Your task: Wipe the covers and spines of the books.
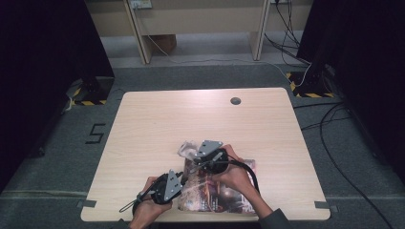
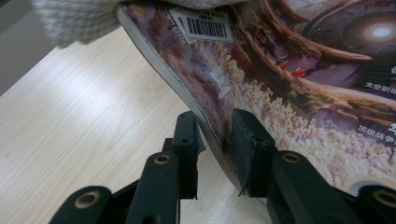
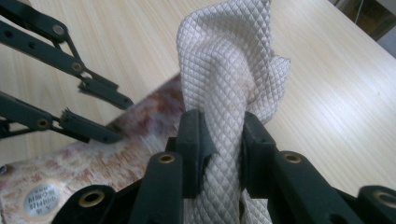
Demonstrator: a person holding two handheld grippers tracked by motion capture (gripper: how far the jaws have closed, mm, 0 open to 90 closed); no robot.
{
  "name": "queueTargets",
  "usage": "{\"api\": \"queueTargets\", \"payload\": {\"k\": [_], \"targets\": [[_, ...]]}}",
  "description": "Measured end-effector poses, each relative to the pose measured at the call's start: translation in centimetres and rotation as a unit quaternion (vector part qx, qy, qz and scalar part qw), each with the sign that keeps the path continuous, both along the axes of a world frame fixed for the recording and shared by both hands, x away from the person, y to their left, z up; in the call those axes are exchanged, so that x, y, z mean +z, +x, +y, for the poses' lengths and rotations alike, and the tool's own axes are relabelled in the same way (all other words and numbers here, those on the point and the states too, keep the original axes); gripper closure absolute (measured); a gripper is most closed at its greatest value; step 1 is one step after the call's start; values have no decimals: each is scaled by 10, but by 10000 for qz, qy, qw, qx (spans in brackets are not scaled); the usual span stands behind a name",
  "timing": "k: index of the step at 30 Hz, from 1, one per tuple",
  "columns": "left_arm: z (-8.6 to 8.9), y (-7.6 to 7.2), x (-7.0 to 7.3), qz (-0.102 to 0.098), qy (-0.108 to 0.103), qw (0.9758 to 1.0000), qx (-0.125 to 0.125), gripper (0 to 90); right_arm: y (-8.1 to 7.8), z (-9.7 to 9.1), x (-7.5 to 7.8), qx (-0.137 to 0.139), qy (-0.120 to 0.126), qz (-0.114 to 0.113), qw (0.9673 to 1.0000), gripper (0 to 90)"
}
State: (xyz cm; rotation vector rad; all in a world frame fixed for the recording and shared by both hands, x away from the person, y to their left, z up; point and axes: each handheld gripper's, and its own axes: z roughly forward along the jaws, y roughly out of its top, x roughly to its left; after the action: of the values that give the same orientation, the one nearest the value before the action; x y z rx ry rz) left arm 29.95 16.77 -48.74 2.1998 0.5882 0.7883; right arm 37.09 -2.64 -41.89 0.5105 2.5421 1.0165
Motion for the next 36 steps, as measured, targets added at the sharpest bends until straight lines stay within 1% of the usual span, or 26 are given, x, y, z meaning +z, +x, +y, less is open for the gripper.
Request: {"api": "queueTargets", "payload": {"k": [1, 3, 4, 5, 7, 8, 10, 11, 12, 13, 14, 15, 16, 20, 22, 26, 27, 30, 33, 34, 36], "targets": [[0, 0, 0, 3, 12, 10000, -7, 715, -1, 1, 0, -29, -8, 16, 10000, 731], [0, 0, 0, -6, -4, 10000, -4, 716, -2, 2, 1, -38, -70, -31, 10000, 734], [0, 0, 0, -10, -3, 10000, -4, 716, 0, 1, 1, 18, -100, -89, 9999, 736], [0, 0, 0, -9, -15, 10000, -5, 716, -1, -1, 1, -34, -117, -28, 9999, 737], [0, 0, 0, -11, -5, 10000, -5, 716, 1, -5, 0, -80, -187, -34, 9998, 737], [0, 0, 0, -10, -6, 10000, -5, 716, 3, -7, -1, -22, -241, -102, 9997, 737], [0, 0, 0, -9, -3, 10000, -2, 715, 4, -13, -3, -143, -259, 14, 9996, 737], [0, 0, 0, -9, -5, 10000, 7, 715, 6, -17, -4, -135, -297, -14, 9995, 737], [0, 0, 0, -6, -10, 10000, 0, 715, 5, -20, -6, -236, -293, 75, 9993, 737], [0, 0, 0, -1, -3, 10000, 0, 715, 7, -23, -7, -202, -337, 42, 9992, 736], [0, 0, 0, -7, -4, 10000, 0, 715, 7, -26, -8, -269, -343, 100, 9990, 736], [0, 0, 0, 3, -12, 10000, -4, 715, 9, -31, -9, -239, -397, 49, 9989, 735], [0, 0, 0, 1, -9, 10000, -4, 714, 9, -34, -11, -311, -397, 129, 9986, 735], [0, 0, 0, 5, 5, 10000, -5, 714, 12, -51, -17, -455, -485, 191, 9976, 734], [0, 0, 0, 12, -2, 10000, -6, 713, 14, -60, -20, -571, -501, 299, 9967, 734], [0, 0, 0, 3, -19, 10000, 1, 713, 18, -77, -26, -749, -538, 431, 9948, 735], [0, -1, 0, 2, -29, 10000, 4, 713, 19, -81, -27, -777, -601, 419, 9943, 737], [0, -1, 1, -8, -26, 10000, -1, 713, 22, -95, -32, -887, -664, 462, 9928, 736], [0, -1, 0, 3, -43, 10000, 4, 713, 24, -108, -36, -1033, -768, 525, 9903, 735], [0, -1, 1, 10, -41, 10000, -2, 713, 25, -112, -38, -1092, -797, 577, 9891, 735], [0, -1, 1, 2, -33, 10000, -1, 713, 26, -119, -41, -1180, -814, 629, 9877, 735]]}}
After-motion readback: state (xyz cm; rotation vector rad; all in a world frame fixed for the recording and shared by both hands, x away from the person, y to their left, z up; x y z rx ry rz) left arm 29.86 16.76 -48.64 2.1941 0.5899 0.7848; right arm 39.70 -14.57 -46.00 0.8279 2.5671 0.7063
